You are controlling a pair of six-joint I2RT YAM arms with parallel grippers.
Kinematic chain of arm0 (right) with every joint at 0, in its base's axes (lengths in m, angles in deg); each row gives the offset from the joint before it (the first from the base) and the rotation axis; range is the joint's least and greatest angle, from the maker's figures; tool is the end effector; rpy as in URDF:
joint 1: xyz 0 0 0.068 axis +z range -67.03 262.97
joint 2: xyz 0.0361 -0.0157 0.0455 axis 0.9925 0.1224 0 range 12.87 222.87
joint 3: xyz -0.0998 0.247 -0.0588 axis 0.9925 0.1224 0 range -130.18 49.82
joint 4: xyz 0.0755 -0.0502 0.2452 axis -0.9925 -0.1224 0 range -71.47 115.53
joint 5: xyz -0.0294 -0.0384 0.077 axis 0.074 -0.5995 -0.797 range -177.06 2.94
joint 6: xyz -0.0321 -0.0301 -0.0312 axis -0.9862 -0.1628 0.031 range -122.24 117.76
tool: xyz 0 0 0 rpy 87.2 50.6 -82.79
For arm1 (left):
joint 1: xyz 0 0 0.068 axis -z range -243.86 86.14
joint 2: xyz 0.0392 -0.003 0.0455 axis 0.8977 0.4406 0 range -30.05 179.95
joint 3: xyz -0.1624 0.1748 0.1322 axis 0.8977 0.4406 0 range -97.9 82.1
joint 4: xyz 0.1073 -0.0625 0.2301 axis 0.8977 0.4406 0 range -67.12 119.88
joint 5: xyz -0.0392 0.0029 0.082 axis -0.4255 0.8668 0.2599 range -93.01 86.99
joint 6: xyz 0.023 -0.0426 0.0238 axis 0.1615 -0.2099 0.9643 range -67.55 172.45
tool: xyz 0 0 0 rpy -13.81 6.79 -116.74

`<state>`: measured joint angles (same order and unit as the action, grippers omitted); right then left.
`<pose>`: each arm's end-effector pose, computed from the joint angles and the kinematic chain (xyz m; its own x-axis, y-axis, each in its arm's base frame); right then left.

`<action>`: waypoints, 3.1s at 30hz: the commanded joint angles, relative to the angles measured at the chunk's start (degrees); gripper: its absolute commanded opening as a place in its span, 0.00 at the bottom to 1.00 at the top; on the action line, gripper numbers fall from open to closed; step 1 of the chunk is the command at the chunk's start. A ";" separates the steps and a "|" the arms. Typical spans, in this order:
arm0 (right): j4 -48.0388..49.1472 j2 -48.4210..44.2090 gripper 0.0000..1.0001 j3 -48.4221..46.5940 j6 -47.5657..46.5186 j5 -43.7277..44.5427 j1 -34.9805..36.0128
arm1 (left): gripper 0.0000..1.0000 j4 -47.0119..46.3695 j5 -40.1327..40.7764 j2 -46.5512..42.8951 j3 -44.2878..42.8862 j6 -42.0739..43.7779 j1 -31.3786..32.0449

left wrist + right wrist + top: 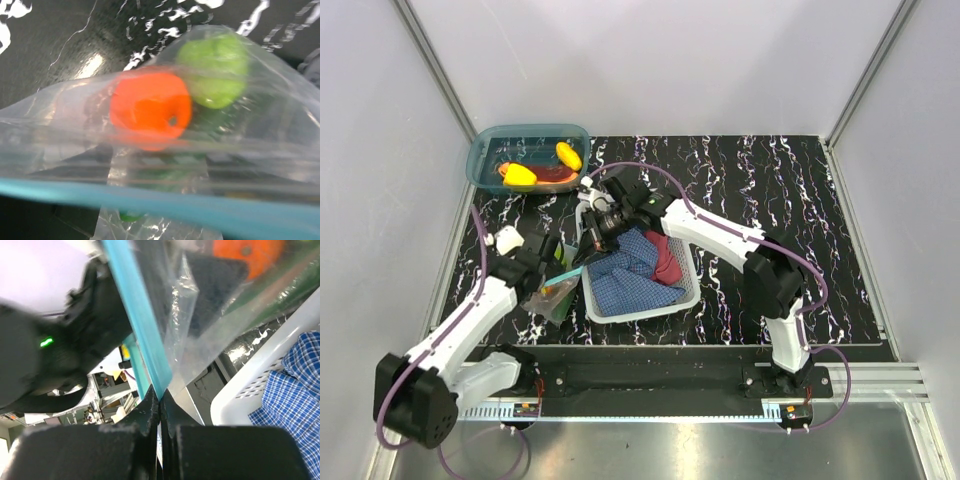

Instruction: Open the zip-top bag and remove the fake food

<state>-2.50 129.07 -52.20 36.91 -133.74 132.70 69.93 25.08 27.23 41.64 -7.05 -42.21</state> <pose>0.2786 0.3690 0.2824 -0.8873 -0.3770 -0.2657 -0.4018 0.3487 0.8468 0.1694 -0.0492 0.2275 -0.5378 -0.6045 -0.5877 -0.6517 0.7403 -0.1650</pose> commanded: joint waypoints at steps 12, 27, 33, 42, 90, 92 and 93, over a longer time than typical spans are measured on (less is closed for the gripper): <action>2.02 -4.23 0.00 3.32 1.01 -8.51 -1.83 | 0.74 -10.81 -18.14 1.01 -0.50 15.45 -4.34; 1.58 6.30 0.00 -15.97 -1.28 -19.06 -1.23 | 0.65 1.37 -19.06 -15.87 -0.21 9.68 -4.60; 1.40 15.98 0.00 -34.71 2.76 -20.38 0.89 | 0.64 6.74 -13.69 -19.39 -2.60 7.30 -4.60; 2.01 8.35 0.00 -10.09 -4.78 -17.22 -1.39 | 0.61 4.28 -16.85 -9.48 3.55 3.79 -4.60; 5.36 1.40 0.00 -0.11 -1.27 -20.47 -2.45 | 0.66 -3.45 2.76 11.37 8.48 -28.39 -11.63; 5.44 1.31 0.00 0.24 -1.54 -20.47 -2.63 | 0.53 -4.94 2.14 10.40 8.48 -26.11 -11.72; 5.44 1.22 0.00 0.33 -1.63 -20.47 -2.71 | 0.43 -6.17 1.79 10.05 8.48 -25.14 -11.72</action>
<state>4.78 135.82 -51.98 35.54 -146.37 131.50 62.80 22.24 37.63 49.72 -33.02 -50.86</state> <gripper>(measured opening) 0.010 0.649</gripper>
